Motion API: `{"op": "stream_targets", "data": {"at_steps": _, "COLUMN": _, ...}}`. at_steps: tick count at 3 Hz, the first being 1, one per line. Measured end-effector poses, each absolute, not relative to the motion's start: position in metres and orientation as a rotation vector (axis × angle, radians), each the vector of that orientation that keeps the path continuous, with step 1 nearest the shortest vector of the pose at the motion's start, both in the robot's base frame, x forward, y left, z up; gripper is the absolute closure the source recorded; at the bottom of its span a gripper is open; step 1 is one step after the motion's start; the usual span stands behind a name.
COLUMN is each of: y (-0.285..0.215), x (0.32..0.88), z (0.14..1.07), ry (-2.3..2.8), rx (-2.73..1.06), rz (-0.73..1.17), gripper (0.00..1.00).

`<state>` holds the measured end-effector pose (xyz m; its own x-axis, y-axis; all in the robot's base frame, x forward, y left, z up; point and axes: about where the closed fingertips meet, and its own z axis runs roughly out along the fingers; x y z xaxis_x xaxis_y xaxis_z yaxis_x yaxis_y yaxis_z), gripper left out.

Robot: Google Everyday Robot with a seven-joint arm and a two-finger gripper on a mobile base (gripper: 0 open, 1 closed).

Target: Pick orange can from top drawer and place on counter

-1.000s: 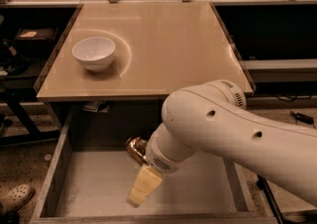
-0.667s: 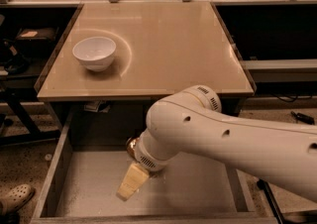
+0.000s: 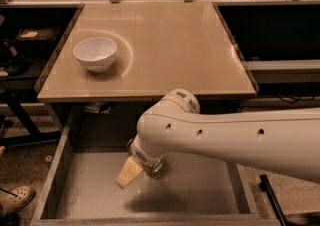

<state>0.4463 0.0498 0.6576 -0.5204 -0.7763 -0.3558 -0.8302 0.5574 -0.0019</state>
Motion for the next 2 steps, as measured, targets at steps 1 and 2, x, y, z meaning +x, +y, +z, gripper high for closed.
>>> {"op": "stream_targets", "data": {"at_steps": 1, "y": 0.034, "x": 0.459, "z": 0.633, "ry": 2.549, "rx": -1.239, "rz": 0.192, "gripper": 0.0}}
{"op": "stream_targets", "data": {"at_steps": 2, "y": 0.02, "x": 0.463, "z": 0.61, "ry": 2.614, "rx": -1.175, "rz": 0.178, "gripper": 0.0}}
